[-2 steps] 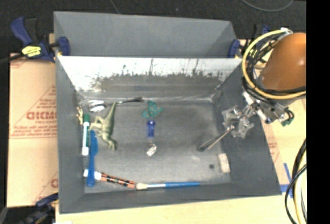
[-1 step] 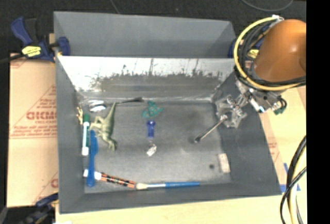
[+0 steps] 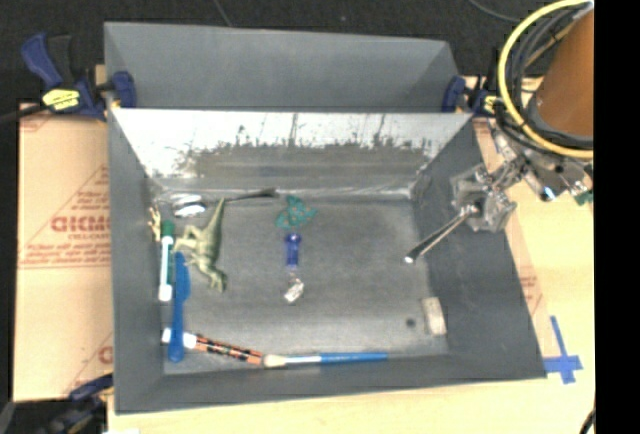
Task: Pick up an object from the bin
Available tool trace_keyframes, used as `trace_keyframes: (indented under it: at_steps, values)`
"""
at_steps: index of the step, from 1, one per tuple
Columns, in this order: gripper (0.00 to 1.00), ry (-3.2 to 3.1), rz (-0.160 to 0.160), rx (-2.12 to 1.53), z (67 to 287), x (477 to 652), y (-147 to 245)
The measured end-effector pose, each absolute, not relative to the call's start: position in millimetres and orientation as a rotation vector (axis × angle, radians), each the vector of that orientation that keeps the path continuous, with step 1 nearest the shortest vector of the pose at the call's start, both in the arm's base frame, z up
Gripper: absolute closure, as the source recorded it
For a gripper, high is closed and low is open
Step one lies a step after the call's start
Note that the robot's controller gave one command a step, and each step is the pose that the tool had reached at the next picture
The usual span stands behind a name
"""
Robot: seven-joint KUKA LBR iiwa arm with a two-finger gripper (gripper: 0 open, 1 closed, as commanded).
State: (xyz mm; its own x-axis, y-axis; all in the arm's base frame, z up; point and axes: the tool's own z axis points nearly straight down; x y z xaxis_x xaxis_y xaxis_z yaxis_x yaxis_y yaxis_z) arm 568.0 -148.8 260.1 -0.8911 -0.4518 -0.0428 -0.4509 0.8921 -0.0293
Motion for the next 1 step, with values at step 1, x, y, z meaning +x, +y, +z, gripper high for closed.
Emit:
trace_keyframes:
  at_steps: [1]
  values:
    - [1.0,3.017,-0.002,-0.762,206.5,567.1,-128.3]
